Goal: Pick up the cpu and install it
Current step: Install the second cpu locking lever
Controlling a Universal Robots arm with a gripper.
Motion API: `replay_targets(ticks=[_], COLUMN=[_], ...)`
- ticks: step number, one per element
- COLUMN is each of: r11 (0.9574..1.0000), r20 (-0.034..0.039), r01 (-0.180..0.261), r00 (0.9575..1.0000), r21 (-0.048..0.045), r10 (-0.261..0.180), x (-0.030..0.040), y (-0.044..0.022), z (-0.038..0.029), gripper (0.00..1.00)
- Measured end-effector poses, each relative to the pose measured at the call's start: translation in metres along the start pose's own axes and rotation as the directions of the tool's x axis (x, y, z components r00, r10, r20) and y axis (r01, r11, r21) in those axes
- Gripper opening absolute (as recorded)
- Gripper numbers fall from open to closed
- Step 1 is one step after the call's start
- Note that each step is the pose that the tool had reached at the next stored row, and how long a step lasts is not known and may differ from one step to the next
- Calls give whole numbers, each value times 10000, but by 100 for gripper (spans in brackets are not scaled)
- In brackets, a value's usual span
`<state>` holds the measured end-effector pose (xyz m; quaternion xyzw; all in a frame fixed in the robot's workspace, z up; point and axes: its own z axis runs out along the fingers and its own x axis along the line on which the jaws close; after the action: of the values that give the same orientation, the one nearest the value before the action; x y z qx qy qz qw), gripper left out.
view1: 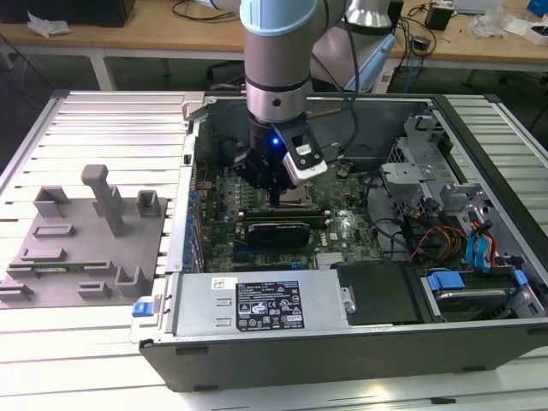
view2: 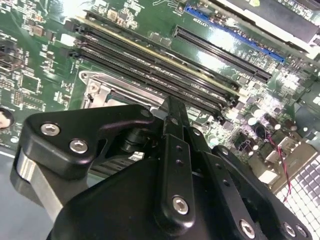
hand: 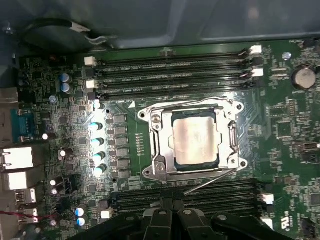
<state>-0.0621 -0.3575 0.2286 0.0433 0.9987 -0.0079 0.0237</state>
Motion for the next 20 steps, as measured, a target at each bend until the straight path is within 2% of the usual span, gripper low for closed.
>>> replay_targets(ticks=[6, 9, 15, 17, 18, 19, 20], r11=[9997, 9994, 9993, 9990, 9985, 9982, 9980], r20=[5, 16, 15, 20, 29, 25, 23], r01=[227, 354, 369, 359, 356, 350, 347], r00=[9997, 9994, 9993, 9994, 9994, 9994, 9994], r21=[-12, -52, -89, -263, -405, -495, -522], r10=[-227, -354, -369, -359, -355, -349, -347], x=[2, 23, 60, 82, 107, 108, 107], y=[-8, -9, -14, -35, -52, -66, -75], z=[56, 115, 149, 155, 159, 161, 162], gripper=[11, 11, 11, 11, 11, 11, 11])
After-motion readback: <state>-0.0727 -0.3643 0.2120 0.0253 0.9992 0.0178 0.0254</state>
